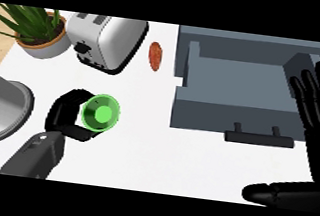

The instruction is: Pick up the cup, place it into the drawer and close the drawer

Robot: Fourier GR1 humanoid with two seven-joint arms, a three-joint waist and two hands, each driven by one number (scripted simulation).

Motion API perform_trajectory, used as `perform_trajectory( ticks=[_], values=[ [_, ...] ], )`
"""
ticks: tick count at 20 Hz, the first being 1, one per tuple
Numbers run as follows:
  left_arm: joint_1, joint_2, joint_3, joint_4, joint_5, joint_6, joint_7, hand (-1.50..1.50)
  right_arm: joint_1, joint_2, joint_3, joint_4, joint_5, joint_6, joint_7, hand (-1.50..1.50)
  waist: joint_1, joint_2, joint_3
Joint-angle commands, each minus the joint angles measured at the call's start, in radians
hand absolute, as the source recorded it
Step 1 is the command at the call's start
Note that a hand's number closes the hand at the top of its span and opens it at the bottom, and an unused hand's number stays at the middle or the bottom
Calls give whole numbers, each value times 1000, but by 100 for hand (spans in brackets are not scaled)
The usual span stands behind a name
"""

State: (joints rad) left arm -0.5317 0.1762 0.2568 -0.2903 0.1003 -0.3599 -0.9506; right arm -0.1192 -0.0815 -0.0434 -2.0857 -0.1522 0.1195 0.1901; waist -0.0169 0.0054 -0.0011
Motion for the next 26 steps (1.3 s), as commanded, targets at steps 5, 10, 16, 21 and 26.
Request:
perform_trajectory(
  ticks=[5,10,16,21,26],
  values=[
    [102,-50,43,-96,46,92,-172,150,19,-8,-15,7,-3,11,-15,-150,18,-6,1],
    [95,-64,42,-207,80,81,-122,150,27,-24,-44,-56,-53,12,38,-150,14,-7,1],
    [209,-97,-58,-522,73,89,14,150,10,-27,-19,-87,-16,-14,94,-150,31,-15,2],
    [223,-163,-141,-799,104,126,252,150,87,-25,-58,-27,-53,38,-10,-150,31,-15,3],
    [190,-174,-200,-1049,180,219,514,150,3,-19,-45,64,-4,17,-29,-150,32,-11,2]
  ],
)
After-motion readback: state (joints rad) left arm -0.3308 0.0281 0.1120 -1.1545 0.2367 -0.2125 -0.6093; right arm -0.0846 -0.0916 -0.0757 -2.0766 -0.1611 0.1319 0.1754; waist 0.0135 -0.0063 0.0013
